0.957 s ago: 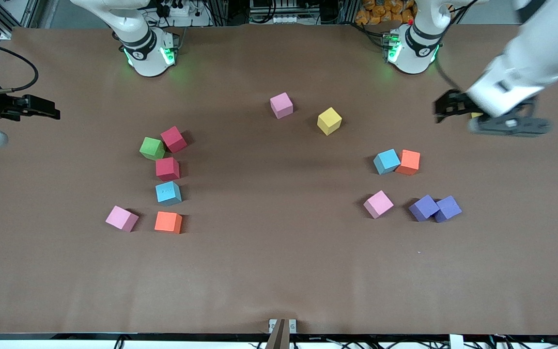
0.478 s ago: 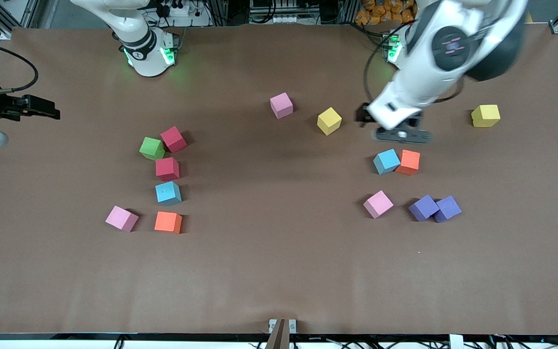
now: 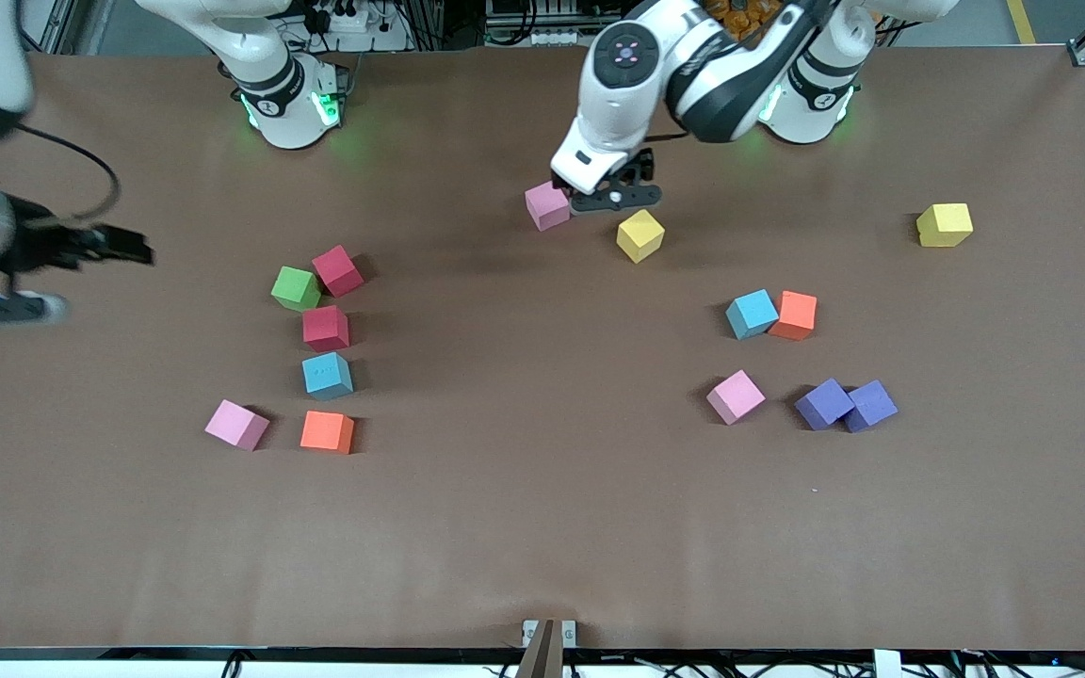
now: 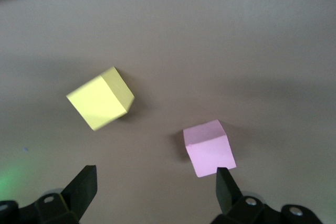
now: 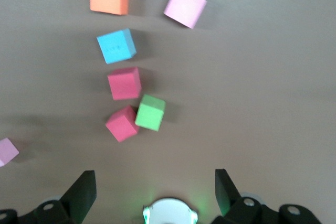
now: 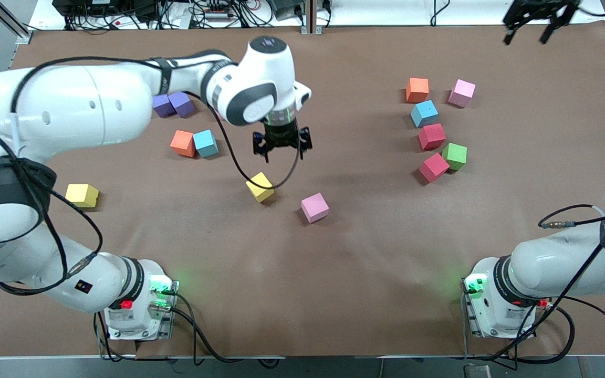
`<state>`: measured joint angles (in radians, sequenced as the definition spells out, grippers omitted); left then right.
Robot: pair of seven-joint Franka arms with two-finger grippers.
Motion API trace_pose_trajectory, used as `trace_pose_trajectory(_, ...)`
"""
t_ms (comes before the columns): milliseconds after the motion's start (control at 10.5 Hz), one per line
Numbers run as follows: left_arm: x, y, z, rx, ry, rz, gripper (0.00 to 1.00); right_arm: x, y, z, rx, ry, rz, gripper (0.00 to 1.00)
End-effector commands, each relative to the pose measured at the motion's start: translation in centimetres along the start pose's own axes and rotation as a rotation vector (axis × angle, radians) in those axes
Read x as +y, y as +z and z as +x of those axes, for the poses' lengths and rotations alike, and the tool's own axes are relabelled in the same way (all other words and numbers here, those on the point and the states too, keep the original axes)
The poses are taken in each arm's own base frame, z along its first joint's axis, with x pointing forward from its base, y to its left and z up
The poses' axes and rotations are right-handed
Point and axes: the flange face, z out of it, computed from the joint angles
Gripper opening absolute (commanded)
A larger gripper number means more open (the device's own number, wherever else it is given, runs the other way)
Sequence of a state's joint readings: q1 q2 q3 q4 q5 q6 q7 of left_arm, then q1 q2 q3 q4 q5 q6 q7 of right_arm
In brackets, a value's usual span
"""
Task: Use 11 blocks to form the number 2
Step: 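Move the left gripper over the pink cube near the table middle, then grasp the pink cube with the left gripper while the right gripper grasps cyan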
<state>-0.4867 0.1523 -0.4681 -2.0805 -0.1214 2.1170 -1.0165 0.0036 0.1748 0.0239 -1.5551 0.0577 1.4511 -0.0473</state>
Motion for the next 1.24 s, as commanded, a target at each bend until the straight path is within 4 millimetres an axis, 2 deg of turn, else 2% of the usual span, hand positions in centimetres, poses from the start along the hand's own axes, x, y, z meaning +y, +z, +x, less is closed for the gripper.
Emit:
trace_pose_trajectory(0,2.6,4.7,-3.0,-0.029,-0.108,-0.024,1.00,-1.8,6.7,4.6,-0.021,-0.009,0.042,1.00)
trace_pose_trajectory(191,4.5,8.7,-5.6,-0.047,-0.198,-0.031,1.00,-2.1,12.0,8.5,-0.022,0.000,0.081,1.00)
trace_pose_trajectory(383,4.5,10.6,-5.4,-0.052,-0.228,-0.046,1.00,-2.6,15.6,10.9,-0.003,0.009,0.095,1.00)
trace_pose_trajectory(478,4.6,11.5,-5.9,-0.055,-0.236,-0.047,1.00,-3.1,17.9,11.8,-0.007,0.010,0.103,1.00)
trace_pose_trajectory(670,4.7,12.2,-5.5,-0.055,-0.242,-0.060,1.00,-6.0,21.6,11.6,0.014,-0.016,0.101,1.00)
trace_pose_trajectory(957,4.8,13.4,-5.2,-0.057,-0.243,-0.065,1.00,-8.8,26.8,10.8,0.070,-0.056,0.075,1.00)
trace_pose_trajectory(1148,4.9,13.9,-5.0,-0.058,-0.246,-0.076,1.00,-9.3,28.3,10.4,0.094,-0.132,0.056,1.00)
